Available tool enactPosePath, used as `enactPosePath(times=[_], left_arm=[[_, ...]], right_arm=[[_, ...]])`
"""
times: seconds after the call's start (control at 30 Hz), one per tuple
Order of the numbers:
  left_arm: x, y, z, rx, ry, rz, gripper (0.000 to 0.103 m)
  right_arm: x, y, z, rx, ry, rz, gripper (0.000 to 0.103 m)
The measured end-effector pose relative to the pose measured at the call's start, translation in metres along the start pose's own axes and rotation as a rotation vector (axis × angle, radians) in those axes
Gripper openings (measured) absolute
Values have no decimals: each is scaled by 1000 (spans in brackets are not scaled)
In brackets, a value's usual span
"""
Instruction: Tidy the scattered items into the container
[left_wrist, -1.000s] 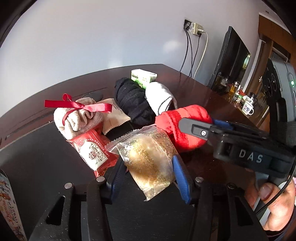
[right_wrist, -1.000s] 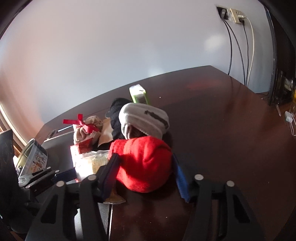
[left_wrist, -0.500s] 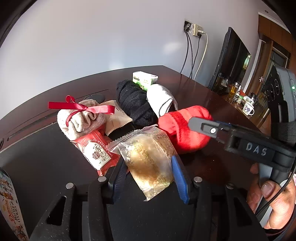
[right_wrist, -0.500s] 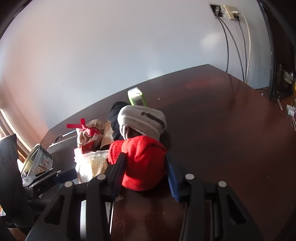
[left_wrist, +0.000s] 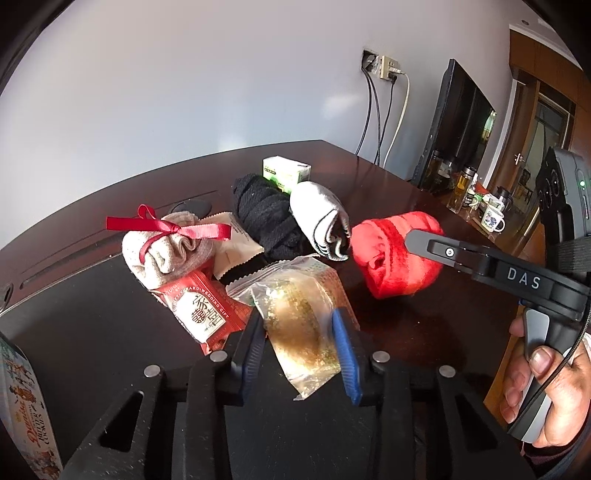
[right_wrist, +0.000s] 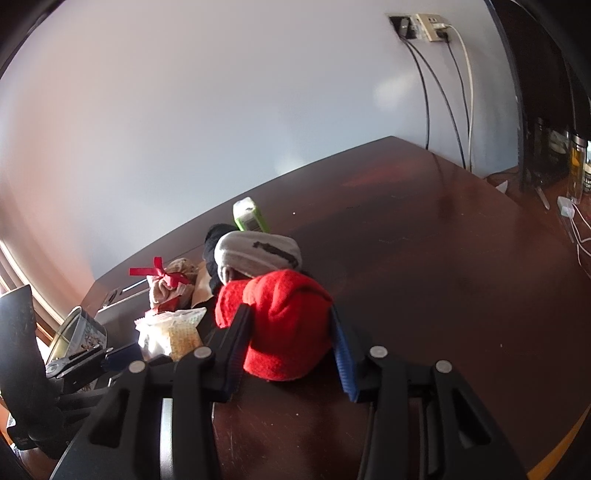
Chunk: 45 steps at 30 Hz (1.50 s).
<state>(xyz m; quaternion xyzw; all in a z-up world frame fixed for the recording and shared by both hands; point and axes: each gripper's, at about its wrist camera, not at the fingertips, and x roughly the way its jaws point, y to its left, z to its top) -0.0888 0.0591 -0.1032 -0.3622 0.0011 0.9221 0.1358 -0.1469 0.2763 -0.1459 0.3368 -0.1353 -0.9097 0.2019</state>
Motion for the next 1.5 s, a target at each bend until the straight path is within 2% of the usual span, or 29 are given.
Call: enactPosePath(times=[0.03,0.13,0.43,0.63,0.77,0.83,0.93,1.03,1.23,1.37,1.4,1.47,1.5], left_arm=[[-1,0,0,0,-2,-3,33],[-5,0,1,-1,-13,-7,31],[-11,-3,3,18,-27,-17,27],[-18,-27,4,152,-70,55,24],[-24,-33,4,191,-88,83,21],[-28,-32,5,196,-98,94,13],[-35,-29,7,202,-121,114,5],[-41,-26,6,213,-140,141,2],[-42,-12,3,171,-123,120,1],[-32,8,1,55,-71,42,1],[-29,13,0,23,-56,21,2],[-22,20,-1,-21,-28,-7,24],[-18,23,-2,-40,-16,-15,61]], right_arm=[[-1,0,0,2,-3,1,43],[-4,-1,0,8,-11,3,43],[-12,-2,0,23,-27,8,43],[-18,-7,-1,42,-39,8,43],[-23,-9,1,45,-49,7,43],[-26,-9,2,45,-53,6,43],[-28,-5,3,40,-58,8,43],[-29,-1,5,34,-58,10,43],[-30,7,5,23,-57,15,43],[-31,9,5,18,-58,15,43],[-31,9,5,17,-59,15,43],[-31,9,4,19,-58,18,43],[-30,9,4,20,-57,18,43]])
